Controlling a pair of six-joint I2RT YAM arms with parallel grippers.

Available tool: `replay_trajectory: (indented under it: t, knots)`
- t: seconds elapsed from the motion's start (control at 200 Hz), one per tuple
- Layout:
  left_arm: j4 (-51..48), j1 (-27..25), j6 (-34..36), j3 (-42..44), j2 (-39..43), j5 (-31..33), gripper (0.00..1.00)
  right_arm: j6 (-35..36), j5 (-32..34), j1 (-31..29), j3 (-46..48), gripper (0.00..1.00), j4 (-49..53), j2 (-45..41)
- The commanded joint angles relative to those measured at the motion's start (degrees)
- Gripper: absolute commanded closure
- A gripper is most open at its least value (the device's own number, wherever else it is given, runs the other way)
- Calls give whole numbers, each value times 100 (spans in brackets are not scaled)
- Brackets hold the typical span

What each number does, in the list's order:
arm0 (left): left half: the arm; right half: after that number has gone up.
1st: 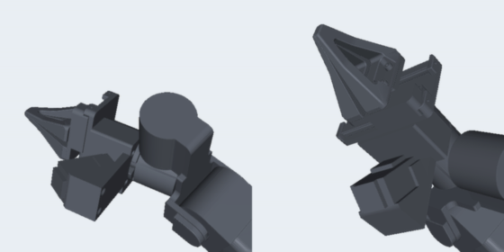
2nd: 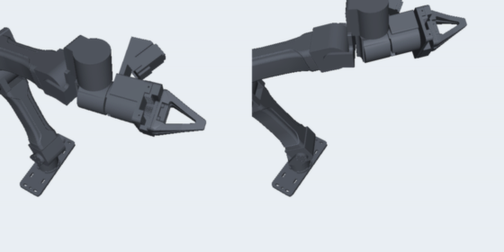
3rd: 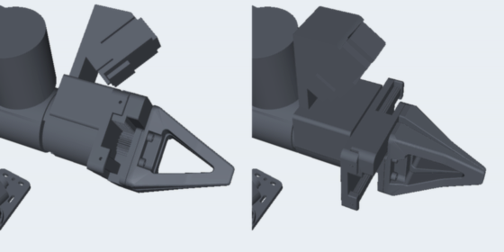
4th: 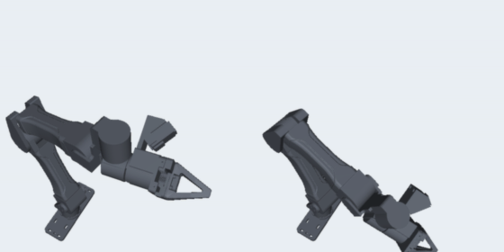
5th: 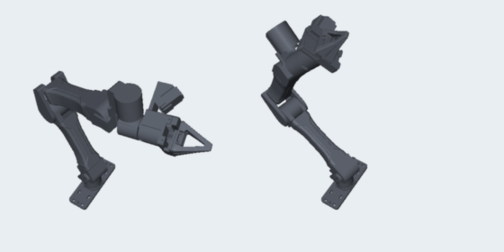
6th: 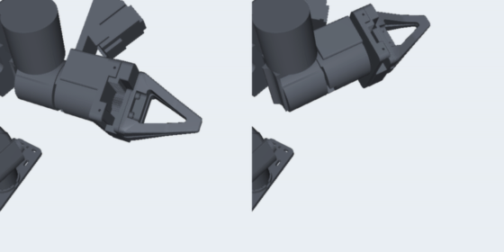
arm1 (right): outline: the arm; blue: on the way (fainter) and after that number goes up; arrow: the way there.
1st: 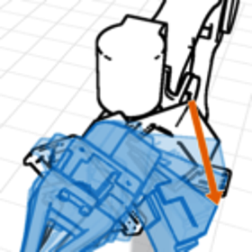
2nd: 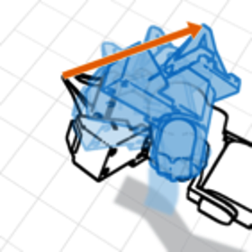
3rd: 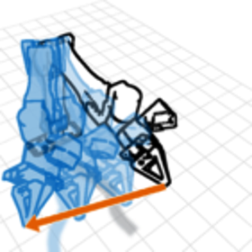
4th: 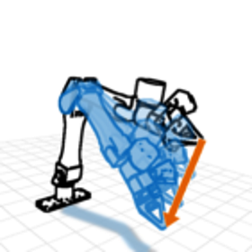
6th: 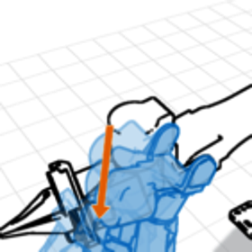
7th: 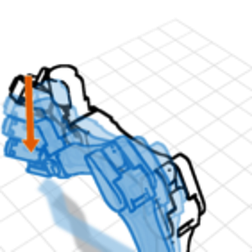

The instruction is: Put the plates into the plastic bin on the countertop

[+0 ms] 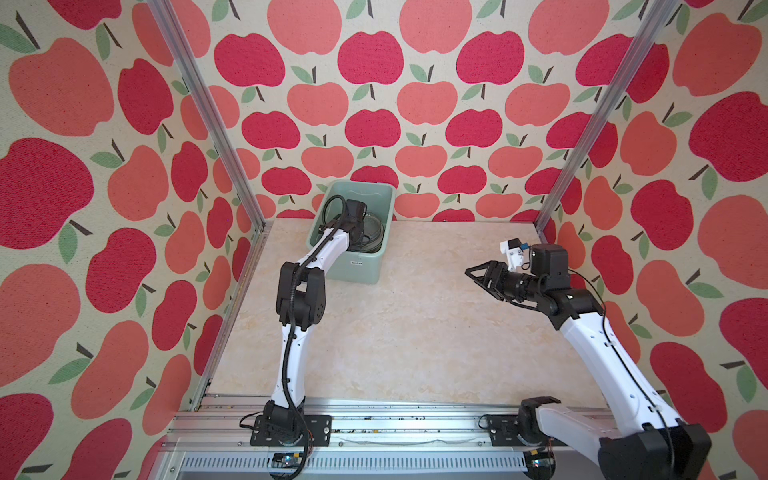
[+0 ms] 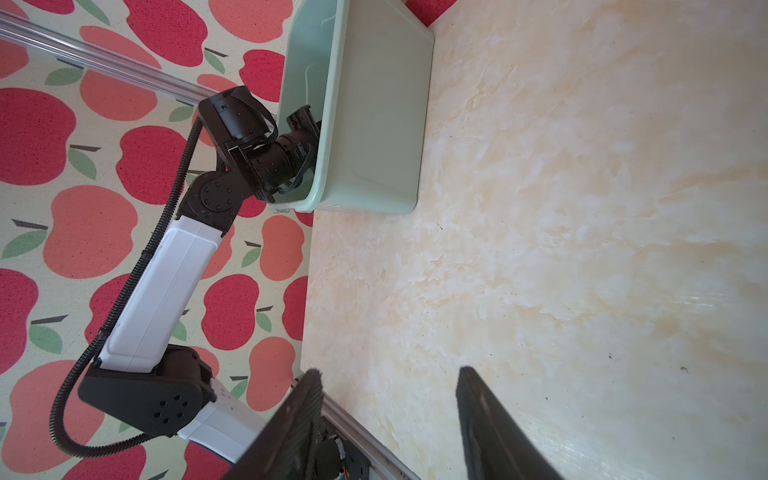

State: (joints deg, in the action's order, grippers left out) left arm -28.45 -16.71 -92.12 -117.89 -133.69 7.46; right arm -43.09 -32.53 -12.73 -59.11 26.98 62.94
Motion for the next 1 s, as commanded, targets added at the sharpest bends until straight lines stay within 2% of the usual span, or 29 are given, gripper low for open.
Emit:
replay_trajectory:
  t: [0.0,0.355,0.565,0.805,0.995]
  knots:
    - [-279,31,-51,-290,-87,1,90,35,-139,34,66,45,-175,60]
    - [-483,53,-4,-283,119,192,66,-23,-200,34,6,45,-282,140]
    - [-519,71,556,-642,337,186,53,18,-300,34,-135,44,-222,114]
    - [-1001,-15,990,-855,994,215,37,1068,-184,275,-847,32,691,127]
    - [-1061,-99,1579,-814,1689,282,35,1382,67,617,-1267,28,996,62]
